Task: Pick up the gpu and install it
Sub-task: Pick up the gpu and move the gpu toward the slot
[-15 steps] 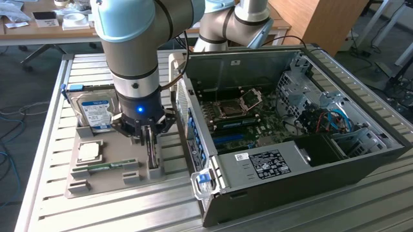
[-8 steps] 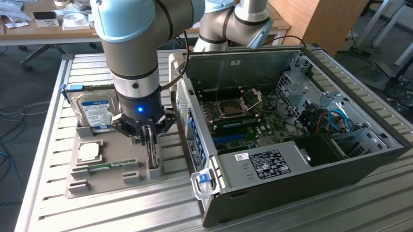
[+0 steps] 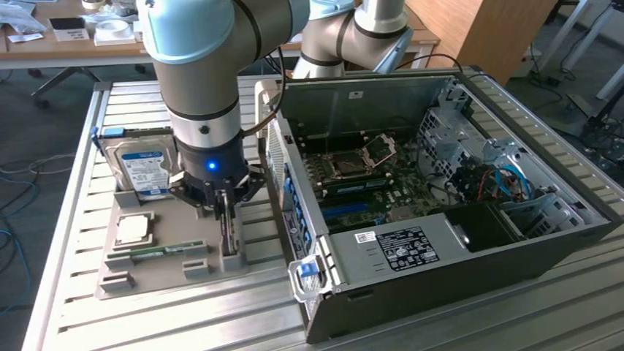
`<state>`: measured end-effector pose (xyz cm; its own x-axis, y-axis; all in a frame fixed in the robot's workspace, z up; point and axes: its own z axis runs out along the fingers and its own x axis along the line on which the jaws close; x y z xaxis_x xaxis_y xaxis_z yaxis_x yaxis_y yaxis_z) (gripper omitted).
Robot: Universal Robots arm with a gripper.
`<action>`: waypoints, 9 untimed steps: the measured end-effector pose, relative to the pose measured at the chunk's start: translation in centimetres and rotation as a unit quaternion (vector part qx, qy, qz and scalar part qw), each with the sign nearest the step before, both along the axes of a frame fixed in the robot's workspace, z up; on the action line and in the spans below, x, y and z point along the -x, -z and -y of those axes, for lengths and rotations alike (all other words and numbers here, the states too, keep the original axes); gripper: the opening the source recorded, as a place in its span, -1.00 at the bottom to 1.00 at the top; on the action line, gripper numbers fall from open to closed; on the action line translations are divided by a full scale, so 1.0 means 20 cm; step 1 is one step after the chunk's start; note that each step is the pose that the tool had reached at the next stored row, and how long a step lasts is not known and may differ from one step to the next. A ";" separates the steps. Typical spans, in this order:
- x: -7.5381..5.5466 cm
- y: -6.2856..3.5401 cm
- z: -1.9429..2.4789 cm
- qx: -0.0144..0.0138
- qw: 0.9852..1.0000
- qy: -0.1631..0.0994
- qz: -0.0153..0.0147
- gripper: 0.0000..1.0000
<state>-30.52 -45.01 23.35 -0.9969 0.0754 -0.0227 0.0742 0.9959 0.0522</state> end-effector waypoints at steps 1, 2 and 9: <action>0.00 0.000 0.000 0.000 1.000 0.000 0.000 -0.47; 0.00 0.000 0.000 0.000 1.000 0.000 0.000 -0.47; 0.00 0.000 0.000 0.000 1.000 0.000 0.000 -0.47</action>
<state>-30.52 -45.01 23.36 -0.9969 0.0754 -0.0227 0.0742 0.9959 0.0522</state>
